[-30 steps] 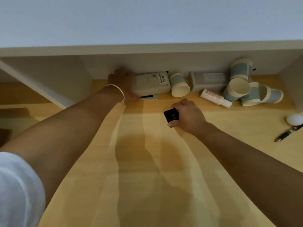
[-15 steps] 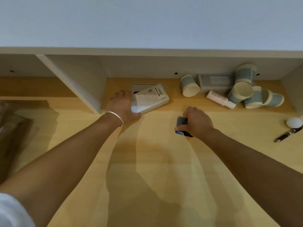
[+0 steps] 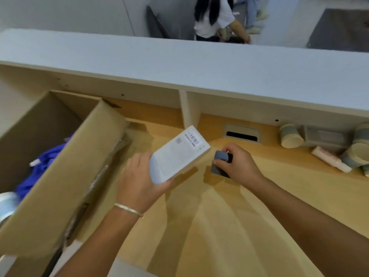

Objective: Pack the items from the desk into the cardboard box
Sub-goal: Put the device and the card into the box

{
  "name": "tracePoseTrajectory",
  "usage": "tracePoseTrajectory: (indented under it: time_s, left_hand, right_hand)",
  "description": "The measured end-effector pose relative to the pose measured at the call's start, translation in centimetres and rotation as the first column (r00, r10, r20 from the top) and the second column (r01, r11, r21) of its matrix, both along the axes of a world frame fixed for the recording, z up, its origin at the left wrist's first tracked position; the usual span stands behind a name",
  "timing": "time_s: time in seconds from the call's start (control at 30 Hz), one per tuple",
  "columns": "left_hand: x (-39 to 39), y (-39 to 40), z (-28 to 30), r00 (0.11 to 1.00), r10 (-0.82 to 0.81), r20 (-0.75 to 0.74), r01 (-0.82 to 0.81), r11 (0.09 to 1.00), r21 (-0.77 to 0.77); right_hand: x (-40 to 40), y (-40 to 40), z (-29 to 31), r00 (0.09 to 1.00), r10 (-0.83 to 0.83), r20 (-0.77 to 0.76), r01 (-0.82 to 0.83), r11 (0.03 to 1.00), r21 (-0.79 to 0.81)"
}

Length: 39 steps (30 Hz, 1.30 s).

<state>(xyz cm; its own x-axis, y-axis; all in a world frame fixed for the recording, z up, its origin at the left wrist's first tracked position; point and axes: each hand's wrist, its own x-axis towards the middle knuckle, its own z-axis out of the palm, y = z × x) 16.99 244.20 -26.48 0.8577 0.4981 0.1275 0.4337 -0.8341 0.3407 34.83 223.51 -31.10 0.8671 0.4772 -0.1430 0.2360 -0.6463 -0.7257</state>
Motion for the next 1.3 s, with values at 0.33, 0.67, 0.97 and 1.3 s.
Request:
tracePoseTrajectory:
  time_s: [0.33, 0.67, 0.97, 1.3]
  left_hand:
    - [-16.9, 12.3, 9.1, 0.929, 0.365, 0.065, -0.37, 0.921, 0.123]
    - [-25.2, 21.1, 9.1, 0.893, 0.443, 0.074, -0.449, 0.886, 0.117]
    - [-20.7, 21.4, 6.9, 0.954, 0.259, 0.148, -0.27, 0.961, 0.056]
    - [-6.9, 8.6, 5.5, 0.957, -0.19, 0.217, 0.183, 0.982, 0.056]
  right_hand:
    - [-8.2, 21.1, 9.1, 0.977, 0.194, -0.083, -0.154, 0.924, 0.35]
    - [-15.3, 35.4, 13.7, 0.973, 0.21, -0.096, -0.149, 0.888, 0.434]
    - [-14.5, 26.9, 8.7, 0.99, 0.107, 0.095, -0.122, 0.979, 0.166]
    - [-9.2, 4.6, 4.0, 0.974, -0.163, 0.154, 0.175, 0.982, -0.066]
